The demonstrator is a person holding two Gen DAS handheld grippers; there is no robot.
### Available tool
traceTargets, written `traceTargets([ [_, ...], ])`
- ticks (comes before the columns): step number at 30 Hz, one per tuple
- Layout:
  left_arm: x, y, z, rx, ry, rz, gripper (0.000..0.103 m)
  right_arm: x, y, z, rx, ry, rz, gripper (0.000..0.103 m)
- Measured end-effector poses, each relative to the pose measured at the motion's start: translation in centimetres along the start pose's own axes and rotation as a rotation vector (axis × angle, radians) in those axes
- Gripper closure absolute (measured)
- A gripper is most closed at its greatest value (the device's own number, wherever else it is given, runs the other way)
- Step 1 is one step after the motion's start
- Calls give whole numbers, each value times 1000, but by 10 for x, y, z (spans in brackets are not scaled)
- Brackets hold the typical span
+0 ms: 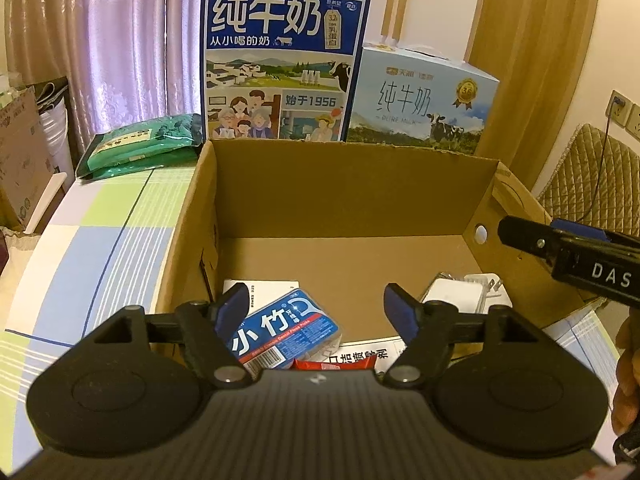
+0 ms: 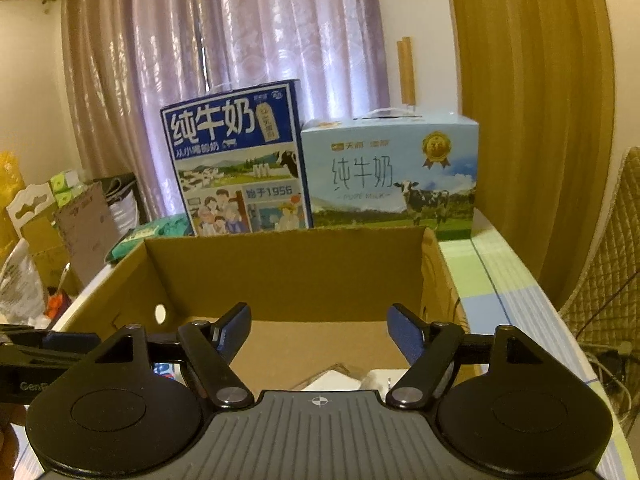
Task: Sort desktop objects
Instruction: 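Open both tools to drop the candy and white pad into the cardboard box, then withdraw both tools from the box back toward the foil pouch and medicine box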
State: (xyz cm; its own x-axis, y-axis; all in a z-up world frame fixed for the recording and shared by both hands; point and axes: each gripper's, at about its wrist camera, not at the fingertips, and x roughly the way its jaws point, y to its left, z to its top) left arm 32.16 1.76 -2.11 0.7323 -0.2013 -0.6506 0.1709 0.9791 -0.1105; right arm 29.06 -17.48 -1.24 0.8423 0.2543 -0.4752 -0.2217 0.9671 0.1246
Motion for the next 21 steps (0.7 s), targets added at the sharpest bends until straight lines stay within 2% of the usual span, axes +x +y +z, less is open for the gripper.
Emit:
traceTargets([
  [9, -6, -9, -1, 26, -2, -13, 32, -13, -3, -2, 7, -19, -13, 21],
  [14, -17, -19, -3, 46, -5, -17, 27, -37, -7, -6, 22, -48, -26, 15],
  [21, -41, -31, -19, 57, 11, -25, 16, -80, -19, -31, 72, -46, -51, 5],
])
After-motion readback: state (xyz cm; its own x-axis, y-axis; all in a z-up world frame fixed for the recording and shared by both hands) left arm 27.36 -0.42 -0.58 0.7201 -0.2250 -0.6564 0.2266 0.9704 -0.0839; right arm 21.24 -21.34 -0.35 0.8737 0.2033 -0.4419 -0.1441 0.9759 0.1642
